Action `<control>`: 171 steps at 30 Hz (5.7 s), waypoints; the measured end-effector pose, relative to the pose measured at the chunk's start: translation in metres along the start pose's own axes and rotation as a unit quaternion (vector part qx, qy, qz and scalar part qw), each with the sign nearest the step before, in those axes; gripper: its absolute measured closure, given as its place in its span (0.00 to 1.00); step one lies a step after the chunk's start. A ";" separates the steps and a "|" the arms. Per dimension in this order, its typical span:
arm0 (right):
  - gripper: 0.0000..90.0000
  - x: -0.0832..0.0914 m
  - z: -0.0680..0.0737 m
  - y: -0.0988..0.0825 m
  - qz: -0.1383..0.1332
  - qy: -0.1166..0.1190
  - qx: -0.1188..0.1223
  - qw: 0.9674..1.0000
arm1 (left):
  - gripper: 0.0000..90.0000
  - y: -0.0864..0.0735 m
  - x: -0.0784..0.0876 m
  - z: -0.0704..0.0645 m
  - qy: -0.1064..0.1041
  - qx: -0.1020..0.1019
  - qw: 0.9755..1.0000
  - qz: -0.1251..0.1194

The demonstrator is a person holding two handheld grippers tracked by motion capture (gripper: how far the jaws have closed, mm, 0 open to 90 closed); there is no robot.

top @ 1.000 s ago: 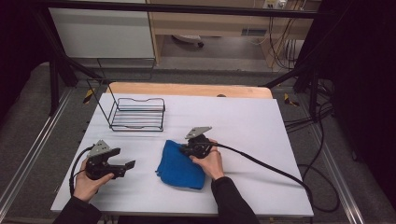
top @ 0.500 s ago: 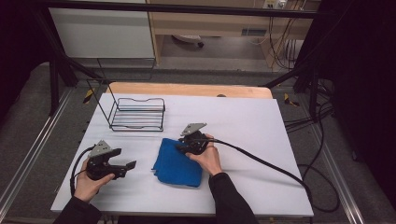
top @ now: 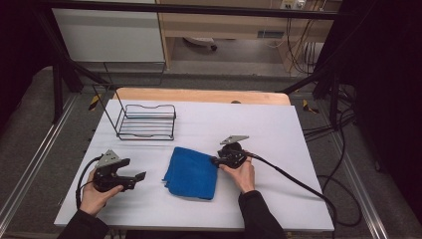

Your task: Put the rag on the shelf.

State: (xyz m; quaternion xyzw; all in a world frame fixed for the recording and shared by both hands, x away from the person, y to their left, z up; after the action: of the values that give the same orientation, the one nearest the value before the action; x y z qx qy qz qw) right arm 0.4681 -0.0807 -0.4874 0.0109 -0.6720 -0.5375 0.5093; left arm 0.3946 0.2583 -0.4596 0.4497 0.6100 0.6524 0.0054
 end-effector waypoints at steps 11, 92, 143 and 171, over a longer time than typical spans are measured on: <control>0.96 0.024 -0.004 0.019 -0.029 -0.005 0.011 1.000 | 0.17 0.000 -0.001 -0.001 -0.001 0.000 1.000 0.002; 0.12 0.092 -0.007 -0.050 -0.081 0.001 -0.019 0.997 | 0.43 0.078 -0.121 -0.065 0.003 0.027 0.998 0.065; 0.42 0.026 -0.038 -0.015 -0.040 -0.036 -0.064 0.996 | 0.92 0.064 -0.152 -0.081 -0.018 0.004 0.996 0.092; 0.95 0.042 -0.024 -0.007 -0.023 0.005 -0.074 0.997 | 0.94 0.071 -0.139 -0.082 -0.044 0.021 0.997 0.061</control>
State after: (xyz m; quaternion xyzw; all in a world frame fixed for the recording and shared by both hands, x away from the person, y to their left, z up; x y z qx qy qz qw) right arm 0.4609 -0.1238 -0.4665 -0.0085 -0.6274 -0.5970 0.4998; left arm 0.4678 0.0981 -0.4712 0.5145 0.5944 0.6178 -0.0173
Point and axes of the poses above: each handheld gripper's, and its own axes: x roughly backward along the jaws, y roughly out of its top, z roughly to its left, the point moved 5 cm from there along -x, roughly forward along the jaws, and after that the axes turned 4 degrees about x, right-handed, at the moved point
